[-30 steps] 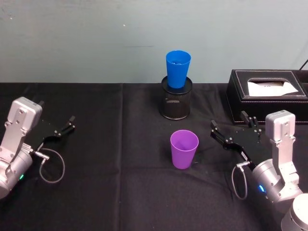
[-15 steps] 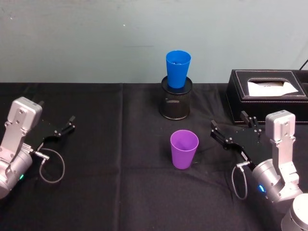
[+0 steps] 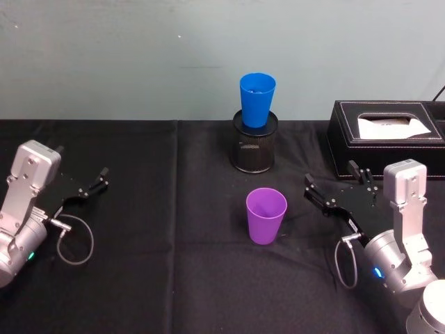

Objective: Pick up one cup with a gripper and tap it against the other cup.

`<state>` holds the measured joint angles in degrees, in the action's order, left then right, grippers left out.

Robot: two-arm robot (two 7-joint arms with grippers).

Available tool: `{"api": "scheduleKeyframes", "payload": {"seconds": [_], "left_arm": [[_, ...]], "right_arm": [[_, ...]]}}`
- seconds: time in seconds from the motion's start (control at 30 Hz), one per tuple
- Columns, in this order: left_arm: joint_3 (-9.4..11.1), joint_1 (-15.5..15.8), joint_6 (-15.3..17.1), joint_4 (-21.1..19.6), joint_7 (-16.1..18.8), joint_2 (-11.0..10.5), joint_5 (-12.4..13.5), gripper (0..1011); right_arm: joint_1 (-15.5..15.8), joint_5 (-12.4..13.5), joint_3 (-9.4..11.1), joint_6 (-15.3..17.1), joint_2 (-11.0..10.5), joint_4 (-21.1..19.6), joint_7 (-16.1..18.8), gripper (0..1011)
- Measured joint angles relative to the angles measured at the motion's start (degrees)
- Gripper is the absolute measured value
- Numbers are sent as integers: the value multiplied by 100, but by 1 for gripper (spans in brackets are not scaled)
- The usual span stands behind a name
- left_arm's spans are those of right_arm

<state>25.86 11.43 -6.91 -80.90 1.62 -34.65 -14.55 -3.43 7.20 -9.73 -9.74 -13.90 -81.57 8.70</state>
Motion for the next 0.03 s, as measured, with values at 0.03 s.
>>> {"api": "scheduleKeyframes", "payload": {"seconds": [0.03], "left_arm": [[0,0,0,0,0,0,0,1000]], "right_arm": [[0,0,0,0,0,0,0,1004]]}}
